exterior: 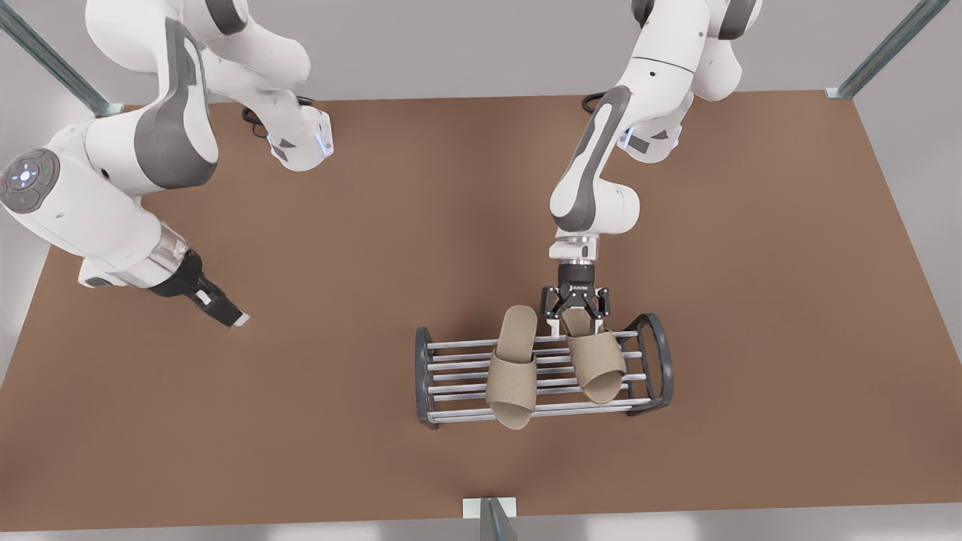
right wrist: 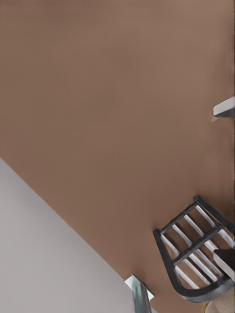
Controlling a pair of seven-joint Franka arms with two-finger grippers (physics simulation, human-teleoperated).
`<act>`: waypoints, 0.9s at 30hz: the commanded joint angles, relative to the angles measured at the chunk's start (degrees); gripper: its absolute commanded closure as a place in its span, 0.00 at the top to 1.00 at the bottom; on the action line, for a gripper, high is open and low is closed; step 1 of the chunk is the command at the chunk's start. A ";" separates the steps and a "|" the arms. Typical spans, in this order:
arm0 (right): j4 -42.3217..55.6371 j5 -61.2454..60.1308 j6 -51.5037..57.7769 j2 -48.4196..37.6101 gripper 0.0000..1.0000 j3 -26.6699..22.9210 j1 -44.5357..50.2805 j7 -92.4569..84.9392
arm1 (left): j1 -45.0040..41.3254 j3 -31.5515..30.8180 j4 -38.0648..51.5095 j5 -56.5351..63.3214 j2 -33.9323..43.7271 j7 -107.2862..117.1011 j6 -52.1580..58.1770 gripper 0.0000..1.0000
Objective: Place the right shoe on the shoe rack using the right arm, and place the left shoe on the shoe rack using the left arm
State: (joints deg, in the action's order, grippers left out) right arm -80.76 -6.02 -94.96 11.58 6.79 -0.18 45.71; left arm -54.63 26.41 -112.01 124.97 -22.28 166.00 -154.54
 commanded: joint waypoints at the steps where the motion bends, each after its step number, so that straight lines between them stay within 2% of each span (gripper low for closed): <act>1: -5.38 6.10 2.67 -2.88 1.00 7.45 -6.59 -36.57 | 0.14 0.05 0.13 -0.17 -0.04 24.28 0.21 1.00; 3: -4.14 6.10 5.92 -2.79 1.00 -4.24 2.99 -37.09 | 0.14 0.13 0.22 -0.17 -0.04 24.28 0.21 1.00; 5: -3.70 6.10 7.93 -2.71 1.00 -4.42 2.29 -36.65 | 0.22 0.13 0.22 -0.17 -0.04 24.28 0.21 1.00; 8: -0.45 6.81 13.48 -2.00 1.00 -4.68 -4.56 -37.18 | 0.14 0.13 0.13 -0.17 -0.04 24.28 0.21 1.00; 19: 0.08 7.51 13.31 -1.56 1.00 -4.68 -4.83 -36.74 | -1.09 0.05 -0.75 -0.34 0.04 24.28 0.12 1.00; 25: 0.17 7.51 13.13 -1.21 1.00 -4.68 -4.74 -36.65 | -3.47 0.13 -4.00 -0.43 3.82 24.28 0.12 1.00; 26: 0.25 7.60 12.96 -1.21 1.00 -4.77 -4.83 -36.65 | -3.64 -0.04 -3.92 -1.74 4.44 24.28 0.12 1.00; 27: 0.25 7.60 12.87 -1.21 1.00 -4.68 -4.83 -36.65 | -6.44 -0.04 -0.42 -16.01 4.00 24.19 2.57 1.00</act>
State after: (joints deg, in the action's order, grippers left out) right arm -80.55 1.54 -82.09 10.41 2.09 -4.99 17.10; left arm -60.64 26.51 -113.70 117.95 -18.15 166.00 -153.63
